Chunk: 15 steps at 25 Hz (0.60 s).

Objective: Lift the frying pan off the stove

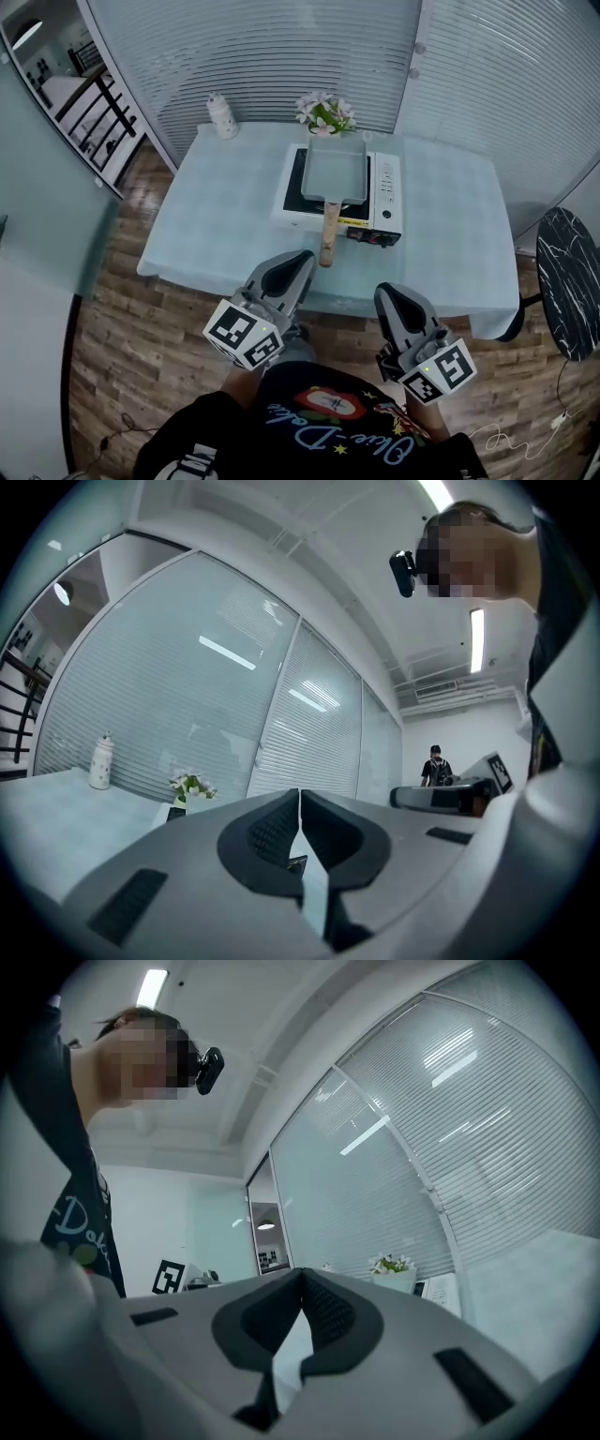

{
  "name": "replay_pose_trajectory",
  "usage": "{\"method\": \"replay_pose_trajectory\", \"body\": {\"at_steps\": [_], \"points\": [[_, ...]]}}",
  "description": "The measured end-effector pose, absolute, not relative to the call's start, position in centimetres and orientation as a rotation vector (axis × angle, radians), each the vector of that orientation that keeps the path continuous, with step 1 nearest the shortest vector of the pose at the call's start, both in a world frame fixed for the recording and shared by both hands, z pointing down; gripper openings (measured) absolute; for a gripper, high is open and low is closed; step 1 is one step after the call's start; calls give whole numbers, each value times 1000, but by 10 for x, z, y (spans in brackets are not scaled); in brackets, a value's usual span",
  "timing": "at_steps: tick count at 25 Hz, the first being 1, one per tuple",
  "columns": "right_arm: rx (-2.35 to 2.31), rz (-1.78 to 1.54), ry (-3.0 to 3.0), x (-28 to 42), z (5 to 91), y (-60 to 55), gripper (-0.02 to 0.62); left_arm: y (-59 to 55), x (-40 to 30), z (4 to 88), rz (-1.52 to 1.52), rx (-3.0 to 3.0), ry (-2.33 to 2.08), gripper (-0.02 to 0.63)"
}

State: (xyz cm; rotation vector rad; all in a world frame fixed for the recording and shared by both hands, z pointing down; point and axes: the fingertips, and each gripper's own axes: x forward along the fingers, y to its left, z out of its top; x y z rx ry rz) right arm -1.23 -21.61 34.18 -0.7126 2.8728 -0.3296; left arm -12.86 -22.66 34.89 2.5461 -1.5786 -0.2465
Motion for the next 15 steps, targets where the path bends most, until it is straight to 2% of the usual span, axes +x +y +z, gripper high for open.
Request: {"method": "replay_pose_trajectory", "body": {"at_steps": [15], "points": [[-921, -373, 2850, -65, 356, -276, 0, -304, -179, 383, -246, 2527, -1251, 8]]}}
